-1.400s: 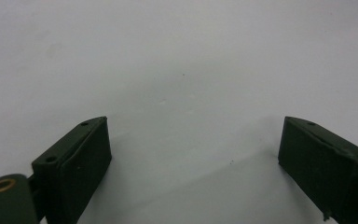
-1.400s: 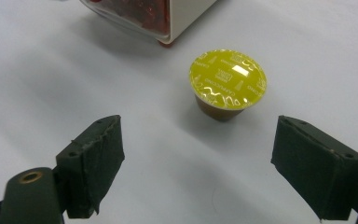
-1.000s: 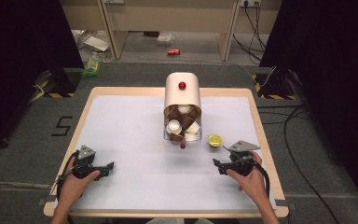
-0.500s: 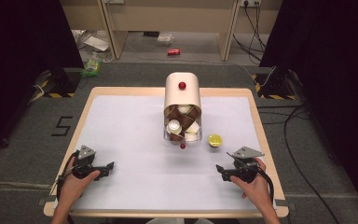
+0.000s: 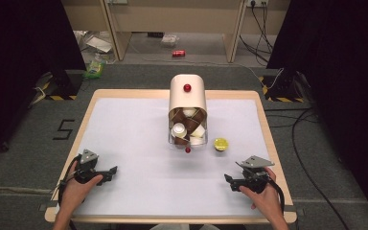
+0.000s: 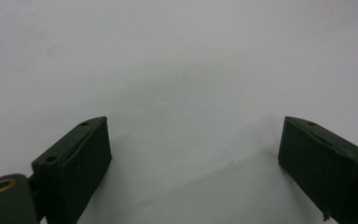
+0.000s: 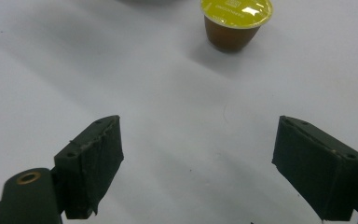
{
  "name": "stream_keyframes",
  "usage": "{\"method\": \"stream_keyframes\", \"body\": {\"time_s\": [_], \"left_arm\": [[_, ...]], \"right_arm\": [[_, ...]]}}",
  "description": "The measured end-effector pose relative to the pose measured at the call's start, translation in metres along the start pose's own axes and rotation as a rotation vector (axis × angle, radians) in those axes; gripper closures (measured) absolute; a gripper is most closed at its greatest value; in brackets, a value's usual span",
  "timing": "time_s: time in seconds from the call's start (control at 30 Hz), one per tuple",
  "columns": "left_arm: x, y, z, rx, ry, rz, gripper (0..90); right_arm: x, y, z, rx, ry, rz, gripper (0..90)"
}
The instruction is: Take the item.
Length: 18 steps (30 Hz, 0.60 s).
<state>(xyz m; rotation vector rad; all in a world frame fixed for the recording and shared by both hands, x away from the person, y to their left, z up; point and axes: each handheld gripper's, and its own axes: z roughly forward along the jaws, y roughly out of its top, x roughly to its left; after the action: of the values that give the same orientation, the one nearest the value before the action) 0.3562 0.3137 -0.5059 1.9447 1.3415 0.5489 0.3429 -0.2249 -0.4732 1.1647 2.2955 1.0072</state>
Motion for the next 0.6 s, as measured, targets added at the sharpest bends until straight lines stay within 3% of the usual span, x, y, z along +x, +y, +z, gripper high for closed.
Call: {"method": "stream_keyframes", "body": {"time_s": [0.6], "left_arm": [[0.0,0.0,0.0,0.0,0.001,0.001,9.0]], "right_arm": [[0.001,-0.021,-0.011,0.024,-0.009,0.017,16.2]]}}
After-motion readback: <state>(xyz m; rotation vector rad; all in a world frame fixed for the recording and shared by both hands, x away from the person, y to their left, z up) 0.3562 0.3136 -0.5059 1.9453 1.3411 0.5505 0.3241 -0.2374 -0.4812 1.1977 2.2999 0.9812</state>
